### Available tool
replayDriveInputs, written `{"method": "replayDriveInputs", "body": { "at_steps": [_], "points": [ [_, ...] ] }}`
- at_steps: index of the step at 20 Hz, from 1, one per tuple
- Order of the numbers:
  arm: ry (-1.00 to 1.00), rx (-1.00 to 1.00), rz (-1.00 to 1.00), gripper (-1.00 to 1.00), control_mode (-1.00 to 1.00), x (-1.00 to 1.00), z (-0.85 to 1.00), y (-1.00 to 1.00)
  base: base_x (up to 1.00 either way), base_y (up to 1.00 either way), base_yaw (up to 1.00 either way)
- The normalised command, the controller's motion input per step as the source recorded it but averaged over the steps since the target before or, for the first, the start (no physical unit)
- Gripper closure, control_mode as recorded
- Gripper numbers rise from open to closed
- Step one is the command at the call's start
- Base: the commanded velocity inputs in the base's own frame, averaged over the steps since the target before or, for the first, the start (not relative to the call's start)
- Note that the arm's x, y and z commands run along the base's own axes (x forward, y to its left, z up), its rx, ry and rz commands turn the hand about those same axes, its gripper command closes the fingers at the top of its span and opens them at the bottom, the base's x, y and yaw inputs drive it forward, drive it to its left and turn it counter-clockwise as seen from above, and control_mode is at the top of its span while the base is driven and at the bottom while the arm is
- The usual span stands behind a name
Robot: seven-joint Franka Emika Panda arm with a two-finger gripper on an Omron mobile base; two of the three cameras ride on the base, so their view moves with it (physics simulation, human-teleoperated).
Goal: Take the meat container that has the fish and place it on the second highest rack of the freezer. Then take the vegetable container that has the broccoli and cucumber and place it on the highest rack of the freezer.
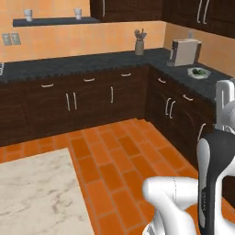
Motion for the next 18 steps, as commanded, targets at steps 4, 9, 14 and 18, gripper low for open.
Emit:
{"method": "replayDriveInputs", "body": {
  "at_steps": [4, 9, 14, 18],
  "points": [
    [0.00, 0.00, 0.00, -1.00, 1.00, 0.00, 0.00, 0.00, 1.00, 0.33, 0.26],
    [0.00, 0.00, 0.00, -1.00, 1.00, 0.00, 0.00, 0.00, 1.00, 0.10, 0.17],
    [0.00, 0.00, 0.00, -1.00, 1.00, 0.00, 0.00, 0.00, 1.00, 0.00, 0.18],
    [0.00, 0.00, 0.00, -1.00, 1.00, 0.00, 0.00, 0.00, 1.00, -0.23, 0.09]
  ]
}}
